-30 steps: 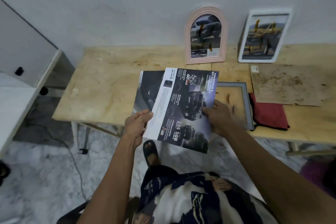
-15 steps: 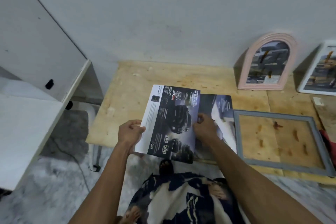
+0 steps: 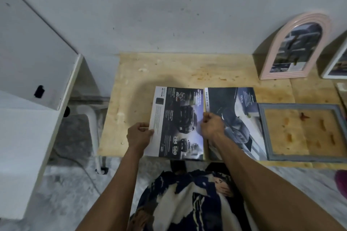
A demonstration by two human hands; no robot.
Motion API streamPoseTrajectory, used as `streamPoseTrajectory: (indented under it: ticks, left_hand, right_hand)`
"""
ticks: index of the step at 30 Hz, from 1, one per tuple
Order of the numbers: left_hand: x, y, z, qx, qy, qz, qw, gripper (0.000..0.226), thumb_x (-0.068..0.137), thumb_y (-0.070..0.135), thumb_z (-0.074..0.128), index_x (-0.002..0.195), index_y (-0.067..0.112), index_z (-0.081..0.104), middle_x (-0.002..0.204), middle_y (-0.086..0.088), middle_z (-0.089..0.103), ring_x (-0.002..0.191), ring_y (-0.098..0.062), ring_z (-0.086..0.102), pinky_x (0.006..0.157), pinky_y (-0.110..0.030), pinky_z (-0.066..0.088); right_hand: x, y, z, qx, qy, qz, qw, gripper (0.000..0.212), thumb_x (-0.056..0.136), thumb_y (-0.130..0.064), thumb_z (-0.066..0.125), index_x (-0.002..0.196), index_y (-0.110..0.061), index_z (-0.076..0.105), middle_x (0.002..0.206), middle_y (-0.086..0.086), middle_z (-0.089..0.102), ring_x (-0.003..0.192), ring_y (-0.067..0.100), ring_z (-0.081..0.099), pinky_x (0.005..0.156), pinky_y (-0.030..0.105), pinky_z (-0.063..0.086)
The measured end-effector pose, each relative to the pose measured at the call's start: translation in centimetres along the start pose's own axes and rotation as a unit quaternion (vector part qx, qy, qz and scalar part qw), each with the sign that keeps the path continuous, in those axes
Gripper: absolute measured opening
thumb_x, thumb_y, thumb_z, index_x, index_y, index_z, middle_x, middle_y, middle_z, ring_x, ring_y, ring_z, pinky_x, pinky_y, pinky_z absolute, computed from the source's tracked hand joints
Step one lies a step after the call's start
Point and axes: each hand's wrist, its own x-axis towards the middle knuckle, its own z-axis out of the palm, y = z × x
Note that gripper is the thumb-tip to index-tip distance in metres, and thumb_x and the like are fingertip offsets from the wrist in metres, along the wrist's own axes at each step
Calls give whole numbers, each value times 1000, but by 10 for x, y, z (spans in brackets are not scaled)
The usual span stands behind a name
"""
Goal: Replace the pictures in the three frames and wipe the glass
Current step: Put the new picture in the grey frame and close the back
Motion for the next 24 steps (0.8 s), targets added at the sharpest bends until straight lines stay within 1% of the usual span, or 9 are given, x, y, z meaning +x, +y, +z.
streamPoseTrajectory:
  ticks: [5, 8, 11, 12, 14, 16, 17, 20, 24]
  left_hand:
    - [9, 10, 4, 49, 4, 12, 999, 27, 78, 10, 78, 105, 10, 71, 99, -9, 73, 87, -25, 67, 86, -37, 56]
    - [16, 14, 4, 81, 1, 20, 996, 28, 78, 10, 77, 106, 8, 73, 100, -10, 73, 92, -27, 68, 87, -35, 54]
    - [17, 17, 3, 121, -8, 31, 992, 30, 80, 8, 75, 109, 3, 74, 105, -13, 73, 99, -32, 67, 89, -36, 53]
    - [16, 17, 4, 130, -11, 34, 991, 29, 80, 6, 74, 109, 2, 74, 105, -15, 73, 99, -33, 67, 88, -36, 53]
    - [16, 17, 5, 141, -13, 36, 989, 26, 80, 5, 72, 105, 2, 75, 101, -17, 73, 96, -35, 68, 83, -37, 54]
    - [15, 17, 6, 151, -10, 35, 988, 22, 80, 4, 70, 101, 4, 76, 97, -17, 73, 93, -36, 68, 79, -36, 54]
    - [14, 18, 6, 157, -7, 35, 987, 21, 81, 4, 69, 101, 4, 77, 97, -17, 73, 92, -36, 68, 77, -35, 53]
    - [12, 19, 7, 171, -2, 32, 985, 20, 80, 7, 69, 98, 3, 76, 96, -17, 72, 93, -37, 67, 74, -34, 50]
    - [11, 21, 10, 212, 4, 29, 977, 25, 80, 23, 72, 101, 9, 73, 102, -13, 70, 96, -36, 66, 76, -39, 53]
  right_hand:
    - [10, -4, 2, -28, -46, -5, 999, 47, 92, -9, 50, 138, -18, 51, 132, 11, 57, 108, 21, 55, 96, 29, 43]
    - [15, -8, 3, -47, -49, -2, 998, 46, 93, -10, 49, 139, -16, 50, 134, 12, 56, 121, 28, 53, 100, 32, 42]
    - [18, -8, 9, -47, -34, 8, 998, 42, 95, -10, 50, 136, -14, 53, 132, 12, 57, 118, 29, 56, 101, 35, 44]
    - [17, -8, 11, -25, -31, 18, 999, 41, 96, -9, 51, 136, -13, 53, 133, 11, 57, 111, 27, 59, 98, 33, 49]
    - [16, -7, 14, 7, -18, 27, 999, 37, 98, -8, 52, 135, -12, 54, 132, 8, 59, 88, 16, 64, 76, 22, 56]
    - [14, -6, 16, 9, -6, 27, 1000, 37, 98, -8, 52, 135, -14, 55, 129, 7, 61, 77, 9, 63, 59, 16, 53]
    - [13, -5, 17, 13, -2, 26, 1000, 38, 98, -7, 53, 135, -16, 55, 129, 7, 62, 79, 11, 64, 60, 18, 55]
    - [6, -8, 17, -7, 7, 17, 1000, 41, 96, -2, 53, 135, -16, 55, 127, 8, 64, 92, 20, 66, 82, 32, 59]
    - [-2, -12, 11, -12, 8, 1, 1000, 42, 97, -1, 51, 137, -14, 54, 128, 7, 62, 97, 20, 61, 90, 23, 48]
